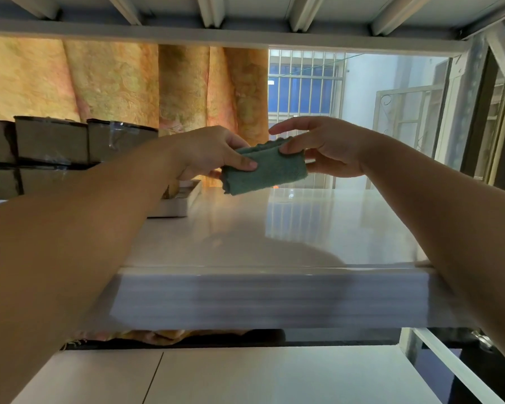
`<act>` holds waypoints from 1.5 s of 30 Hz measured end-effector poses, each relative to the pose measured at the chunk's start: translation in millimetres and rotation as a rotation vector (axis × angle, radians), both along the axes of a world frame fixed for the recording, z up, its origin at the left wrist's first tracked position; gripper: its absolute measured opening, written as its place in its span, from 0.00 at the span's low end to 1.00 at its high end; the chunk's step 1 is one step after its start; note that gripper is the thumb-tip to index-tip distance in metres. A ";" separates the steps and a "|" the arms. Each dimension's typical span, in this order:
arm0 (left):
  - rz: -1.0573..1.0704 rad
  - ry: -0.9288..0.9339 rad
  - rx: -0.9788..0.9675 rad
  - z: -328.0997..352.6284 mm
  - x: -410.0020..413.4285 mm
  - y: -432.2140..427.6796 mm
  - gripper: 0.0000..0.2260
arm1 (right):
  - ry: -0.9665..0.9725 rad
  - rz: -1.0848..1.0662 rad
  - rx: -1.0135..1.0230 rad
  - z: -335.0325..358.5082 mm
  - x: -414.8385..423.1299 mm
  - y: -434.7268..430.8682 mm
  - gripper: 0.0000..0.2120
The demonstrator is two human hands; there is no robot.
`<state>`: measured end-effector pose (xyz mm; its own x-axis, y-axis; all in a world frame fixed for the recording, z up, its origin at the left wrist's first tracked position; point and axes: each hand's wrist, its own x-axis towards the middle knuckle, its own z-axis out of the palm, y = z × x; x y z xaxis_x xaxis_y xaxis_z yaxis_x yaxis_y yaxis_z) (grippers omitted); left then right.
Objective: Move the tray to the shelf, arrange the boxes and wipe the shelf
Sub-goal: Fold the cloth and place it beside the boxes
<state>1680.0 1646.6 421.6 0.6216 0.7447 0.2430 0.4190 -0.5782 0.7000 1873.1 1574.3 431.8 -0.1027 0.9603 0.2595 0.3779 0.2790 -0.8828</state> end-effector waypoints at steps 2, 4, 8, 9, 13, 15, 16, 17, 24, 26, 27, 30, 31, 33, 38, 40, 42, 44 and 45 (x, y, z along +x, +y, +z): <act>0.017 -0.060 0.055 1.4 -1.7 0.1 0.03 | -0.085 -0.007 -0.084 -1.7 3.9 0.7 0.18; 0.042 -0.073 0.111 1.9 -2.5 0.5 0.04 | -0.146 -0.031 -0.096 -3.8 4.9 1.0 0.17; 0.046 -0.075 0.224 4.2 -3.2 0.0 0.03 | -0.142 -0.122 0.025 -2.4 4.2 0.6 0.07; 0.046 -0.082 0.254 5.1 -3.5 -0.1 0.03 | -0.142 -0.144 0.054 -1.7 4.5 1.2 0.06; 0.079 -0.007 0.440 7.0 -1.5 -0.4 0.06 | -0.180 -0.202 0.135 0.8 4.2 3.7 0.05; 0.103 0.025 0.506 8.5 -1.0 -3.2 0.03 | -0.233 -0.205 0.164 1.7 4.1 4.0 0.05; 0.104 0.032 0.525 9.7 -1.6 -4.6 0.03 | -0.259 -0.198 0.182 1.6 4.0 3.6 0.04; 0.099 0.035 0.532 10.9 -2.5 -5.8 0.05 | -0.283 -0.185 0.202 1.4 4.1 3.7 0.04; 0.016 0.034 0.437 12.0 -8.7 -7.4 0.08 | -0.407 -0.121 0.260 0.6 1.3 1.7 0.04; 0.030 -0.012 0.435 10.7 -8.7 -4.3 0.07 | -0.376 -0.149 0.291 0.2 -0.4 2.9 0.03; 0.046 -0.044 0.442 10.1 -8.8 -3.1 0.05 | -0.358 -0.169 0.316 -0.2 -1.4 3.7 0.03; 0.089 -0.059 0.486 11.0 -13.0 -5.4 0.04 | -0.344 -0.184 0.331 -0.9 -6.2 4.1 0.07; 0.103 -0.047 0.505 12.4 -16.0 -7.7 0.05 | -0.354 -0.181 0.327 -0.4 -9.0 3.3 0.07; 0.131 -0.044 0.542 16.2 -24.3 -14.3 0.06 | -0.368 -0.185 0.338 2.7 -15.5 1.1 0.08; 0.224 0.038 0.629 24.2 -58.9 -32.1 0.08 | -0.521 -0.143 0.392 13.2 -45.1 -9.8 0.03; 0.243 0.112 0.623 26.5 -78.8 -38.3 0.08 | -0.613 -0.110 0.399 14.3 -61.2 -13.3 0.06; 0.259 0.162 0.605 26.8 -98.9 -44.1 0.08 | -0.602 -0.083 0.390 13.4 -77.0 -13.5 0.05; 0.292 0.188 0.605 24.1 -116.1 -48.1 0.10 | -0.601 -0.053 0.385 10.7 -93.6 -11.5 0.06; 0.318 0.214 0.620 21.5 -122.9 -48.6 0.11 | -0.621 -0.034 0.381 8.7 -101.9 -9.4 0.07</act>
